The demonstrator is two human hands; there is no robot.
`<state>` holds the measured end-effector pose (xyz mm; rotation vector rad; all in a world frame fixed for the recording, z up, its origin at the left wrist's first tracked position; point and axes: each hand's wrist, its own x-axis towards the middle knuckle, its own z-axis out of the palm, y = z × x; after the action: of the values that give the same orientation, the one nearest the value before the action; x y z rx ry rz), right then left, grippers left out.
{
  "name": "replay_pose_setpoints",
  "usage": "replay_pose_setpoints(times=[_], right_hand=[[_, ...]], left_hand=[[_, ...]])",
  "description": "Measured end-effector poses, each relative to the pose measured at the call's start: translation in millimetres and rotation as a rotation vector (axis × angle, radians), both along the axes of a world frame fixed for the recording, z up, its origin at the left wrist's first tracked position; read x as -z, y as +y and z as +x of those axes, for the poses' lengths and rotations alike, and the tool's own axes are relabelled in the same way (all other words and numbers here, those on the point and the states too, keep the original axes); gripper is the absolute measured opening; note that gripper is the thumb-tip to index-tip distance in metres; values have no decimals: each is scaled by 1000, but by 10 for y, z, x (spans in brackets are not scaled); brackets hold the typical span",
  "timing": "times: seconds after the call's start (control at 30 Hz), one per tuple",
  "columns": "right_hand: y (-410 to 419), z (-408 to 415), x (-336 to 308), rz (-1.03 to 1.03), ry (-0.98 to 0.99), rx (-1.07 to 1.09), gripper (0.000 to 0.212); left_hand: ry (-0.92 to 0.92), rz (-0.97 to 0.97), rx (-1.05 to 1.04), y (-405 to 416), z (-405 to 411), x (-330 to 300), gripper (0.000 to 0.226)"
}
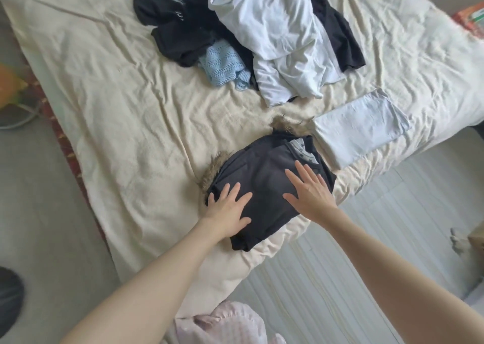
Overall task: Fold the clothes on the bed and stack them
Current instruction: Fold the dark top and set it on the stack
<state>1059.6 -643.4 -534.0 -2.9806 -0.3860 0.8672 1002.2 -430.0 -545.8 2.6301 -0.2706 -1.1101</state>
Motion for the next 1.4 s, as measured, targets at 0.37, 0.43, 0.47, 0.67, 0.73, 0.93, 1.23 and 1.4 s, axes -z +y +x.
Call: replay_pose_setpoints(times=[0.37,0.43,0.47,0.67,0.73,0.93,1.23,1.4], right_hand=[[1804,-682,-1547,285,-261,-65,64],[2248,-788,-1749,310,-299,-81,63],[2472,-833,-1829,321,-320,-80,63],[3836,-1047,-2102,366,-408,-36,65],[4259,-1132,-2156,383,-411,-31,66],[5239,-1212,-2163,391,-416,-27,67],[5897,-657,-1944,403,-365,32,68],[6140,106,-1753,390,-378,94,68]], left_hand=[[-362,-43,-361,1954,-872,-1249,63],[-370,-78,-400,2334,-989,-1397,63],[-380,-98,-413,2534,-1021,-1461,62],[-555,-152,-315,3800,-948,-1889,59],[-604,-136,-275,4200,-1016,-2045,60],[-642,-236,-610,5244,-1312,-2226,59],[-600,-112,-484,6134,-906,-1902,62],[-563,-87,-414,6428,-55,-1779,64]])
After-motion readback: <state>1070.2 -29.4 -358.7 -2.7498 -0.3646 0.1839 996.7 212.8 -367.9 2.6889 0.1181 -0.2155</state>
